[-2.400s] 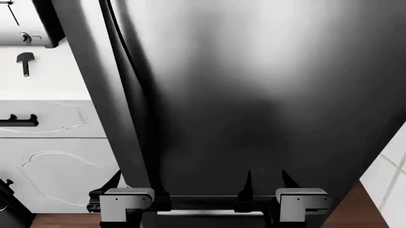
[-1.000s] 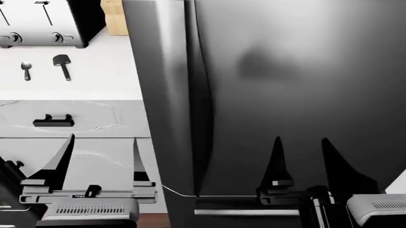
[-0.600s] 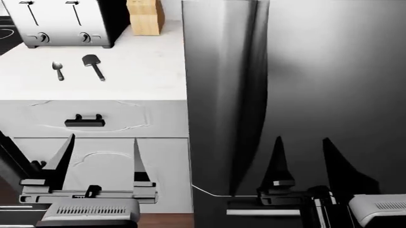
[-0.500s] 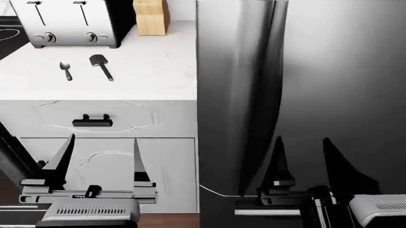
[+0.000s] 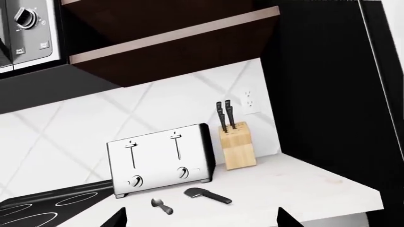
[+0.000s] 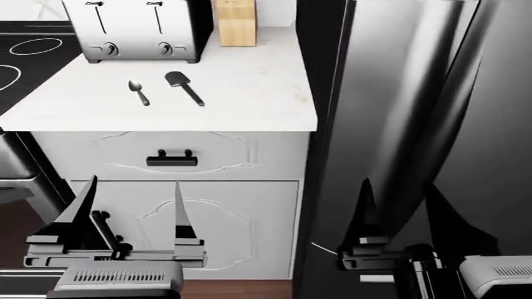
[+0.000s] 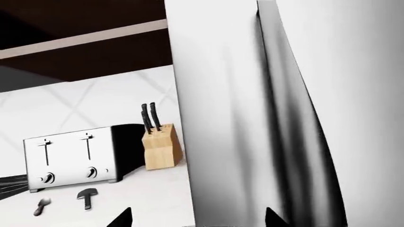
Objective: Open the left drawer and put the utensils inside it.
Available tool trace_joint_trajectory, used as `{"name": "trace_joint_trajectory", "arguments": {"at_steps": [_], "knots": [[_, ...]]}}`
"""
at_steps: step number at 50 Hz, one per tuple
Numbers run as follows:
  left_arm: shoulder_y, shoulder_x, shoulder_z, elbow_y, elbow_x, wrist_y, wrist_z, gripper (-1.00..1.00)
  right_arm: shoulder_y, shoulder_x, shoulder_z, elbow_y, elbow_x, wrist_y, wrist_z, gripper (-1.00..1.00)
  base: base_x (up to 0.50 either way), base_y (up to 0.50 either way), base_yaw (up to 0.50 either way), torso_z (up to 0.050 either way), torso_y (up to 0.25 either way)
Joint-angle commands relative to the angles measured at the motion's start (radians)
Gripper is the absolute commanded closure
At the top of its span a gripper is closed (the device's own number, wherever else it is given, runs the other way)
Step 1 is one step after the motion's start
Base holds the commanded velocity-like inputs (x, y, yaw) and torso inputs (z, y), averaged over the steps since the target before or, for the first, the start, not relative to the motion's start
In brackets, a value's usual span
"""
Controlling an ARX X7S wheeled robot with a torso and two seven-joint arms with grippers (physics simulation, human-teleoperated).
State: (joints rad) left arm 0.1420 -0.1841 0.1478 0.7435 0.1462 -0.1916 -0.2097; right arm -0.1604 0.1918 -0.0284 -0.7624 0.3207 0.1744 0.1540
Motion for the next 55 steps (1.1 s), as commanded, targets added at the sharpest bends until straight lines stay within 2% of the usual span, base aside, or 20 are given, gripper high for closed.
{"name": "trace_joint_trajectory", "arguments": {"at_steps": [1, 55], "knots": [[-0.001, -0.008, 0.007, 0.005, 0.0, -0.005, -0.009, -1.0, -0.001, 0.009, -0.005, 0.001, 0.004, -0.006, 0.008, -1.0, 0.0, 0.39, 0.0, 0.0, 0.0], [-0.007, -0.041, 0.032, 0.012, -0.006, -0.016, -0.045, -1.0, -0.003, 0.041, -0.036, 0.013, 0.005, -0.032, 0.043, -1.0, 0.0, 0.39, 0.0, 0.0, 0.0]]}}
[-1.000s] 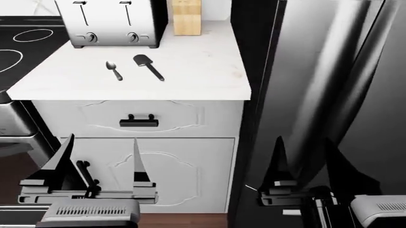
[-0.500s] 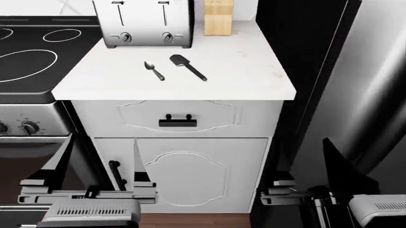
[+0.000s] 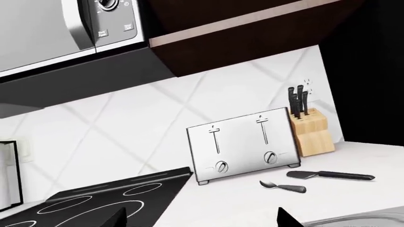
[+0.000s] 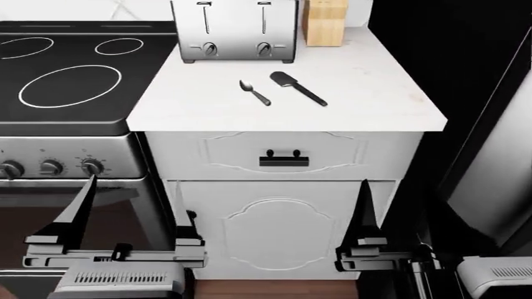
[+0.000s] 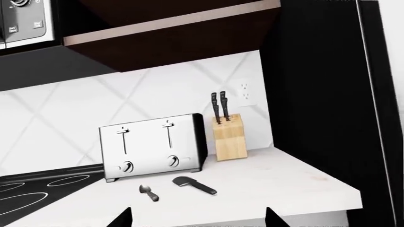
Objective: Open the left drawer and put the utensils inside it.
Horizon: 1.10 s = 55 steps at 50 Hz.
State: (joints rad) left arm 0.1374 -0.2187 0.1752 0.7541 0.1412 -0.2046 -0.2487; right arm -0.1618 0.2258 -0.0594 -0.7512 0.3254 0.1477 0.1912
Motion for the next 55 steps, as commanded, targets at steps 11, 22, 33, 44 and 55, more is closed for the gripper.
{"name": "trace_joint_trajectory", "arguments": {"at_steps": [11, 22, 33, 44, 55], "knots": [[-0.002, -0.012, 0.01, 0.006, -0.004, -0.003, -0.011, -1.0, -0.004, 0.015, -0.011, -0.004, -0.002, -0.009, 0.013, -1.0, 0.0, 0.39, 0.0, 0.0, 0.0], [-0.004, -0.017, 0.014, 0.008, -0.005, -0.008, -0.018, -1.0, -0.005, 0.022, -0.017, -0.004, 0.001, -0.012, 0.017, -1.0, 0.0, 0.39, 0.0, 0.0, 0.0], [-0.01, -0.023, 0.011, 0.002, -0.009, -0.007, -0.025, -1.0, -0.002, 0.027, -0.022, 0.003, 0.006, -0.012, 0.023, -1.0, 0.0, 0.39, 0.0, 0.0, 0.0], [-0.011, -0.027, 0.008, 0.002, -0.007, 0.004, -0.04, -1.0, 0.0, 0.033, -0.02, -0.004, 0.025, -0.003, 0.037, -1.0, 0.0, 0.05, 0.0, 0.0, 0.0], [-0.014, -0.03, 0.025, 0.045, 0.013, -0.026, -0.041, -1.0, -0.01, 0.047, -0.013, -0.031, 0.045, -0.007, 0.05, -1.0, 0.0, 0.0, 0.0, -0.013, 0.0]]}}
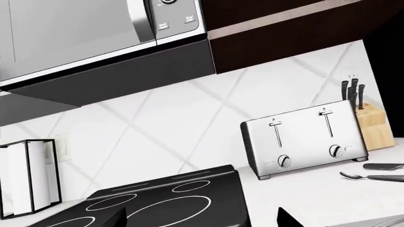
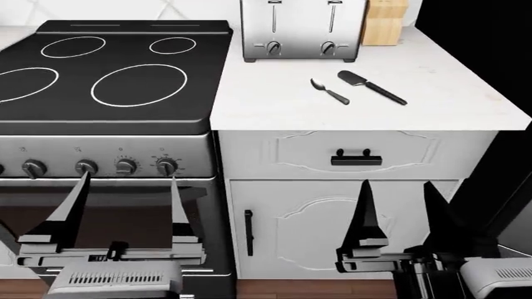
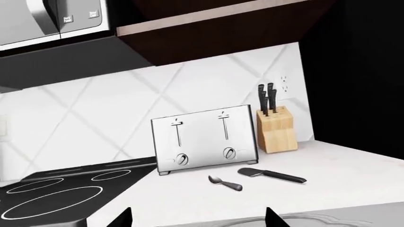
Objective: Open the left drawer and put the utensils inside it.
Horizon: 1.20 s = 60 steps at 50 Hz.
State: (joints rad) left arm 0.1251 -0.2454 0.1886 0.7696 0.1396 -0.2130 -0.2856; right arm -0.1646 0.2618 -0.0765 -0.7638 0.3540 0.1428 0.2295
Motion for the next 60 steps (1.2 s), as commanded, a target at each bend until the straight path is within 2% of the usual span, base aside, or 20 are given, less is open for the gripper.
{"name": "trace_joint_trajectory", "arguments": {"at_steps": [1, 60], "knots": [[-0.001, -0.004, 0.013, 0.032, 0.017, -0.019, -0.004, -1.0, -0.008, 0.012, 0.004, -0.019, 0.016, -0.004, 0.013, -1.0, 0.0, 0.0, 0.0, -0.05, 0.0], [-0.014, -0.028, 0.036, 0.028, 0.014, -0.037, -0.026, -1.0, -0.007, 0.051, -0.029, -0.01, 0.023, -0.037, 0.042, -1.0, 0.0, 0.0, 0.0, -0.05, 0.0]]}}
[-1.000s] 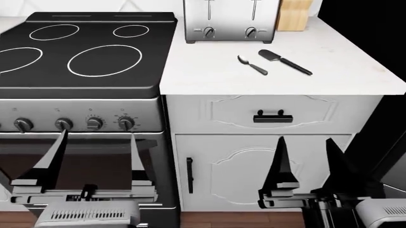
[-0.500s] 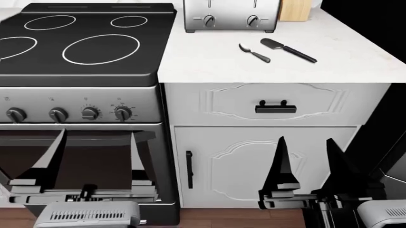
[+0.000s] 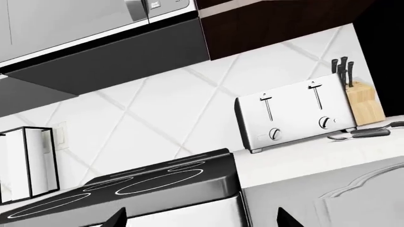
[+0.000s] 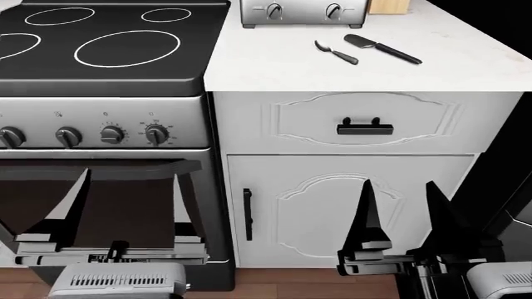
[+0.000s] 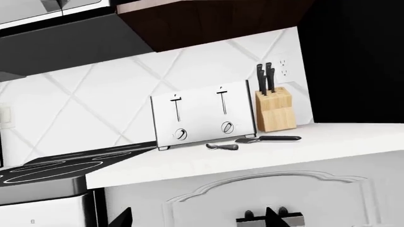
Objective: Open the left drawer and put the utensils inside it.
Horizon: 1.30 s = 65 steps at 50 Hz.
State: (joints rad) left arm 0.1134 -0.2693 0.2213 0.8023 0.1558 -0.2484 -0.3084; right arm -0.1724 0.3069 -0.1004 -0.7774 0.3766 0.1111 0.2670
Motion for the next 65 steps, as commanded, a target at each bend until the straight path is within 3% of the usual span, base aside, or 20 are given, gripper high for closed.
{"name": "trace_joint_trajectory", "arguments": {"at_steps": [1, 47, 55, 60, 65], "knots": [[-0.002, -0.005, 0.004, -0.006, -0.003, -0.001, -0.004, -1.0, 0.001, 0.007, -0.006, 0.005, 0.0, -0.006, 0.005, -1.0, 0.0, 0.0, 0.0, -0.05, 0.0], [-0.012, -0.025, 0.016, -0.034, -0.027, 0.003, -0.03, -1.0, 0.009, 0.024, -0.03, 0.03, -0.002, -0.016, 0.022, -1.0, 0.0, 0.0, 0.0, -0.05, -0.012], [-0.027, -0.015, 0.012, -0.078, -0.048, 0.046, -0.047, -1.0, 0.016, 0.024, -0.032, 0.046, -0.001, -0.017, 0.025, -1.0, 0.0, 0.0, 0.0, -0.005, -0.001], [-0.021, 0.029, -0.007, -0.141, -0.01, 0.11, -0.136, -1.0, 0.013, 0.029, -0.024, 0.035, 0.011, -0.017, 0.029, -1.0, 0.0, 0.0, 0.0, 0.0, 0.0], [0.143, 0.09, -0.104, -0.108, 0.122, 0.236, -0.375, -1.0, 0.011, 0.033, -0.014, 0.024, 0.026, -0.022, 0.033, -1.0, 0.0, 0.0, 0.0, 0.0, 0.0]]}}
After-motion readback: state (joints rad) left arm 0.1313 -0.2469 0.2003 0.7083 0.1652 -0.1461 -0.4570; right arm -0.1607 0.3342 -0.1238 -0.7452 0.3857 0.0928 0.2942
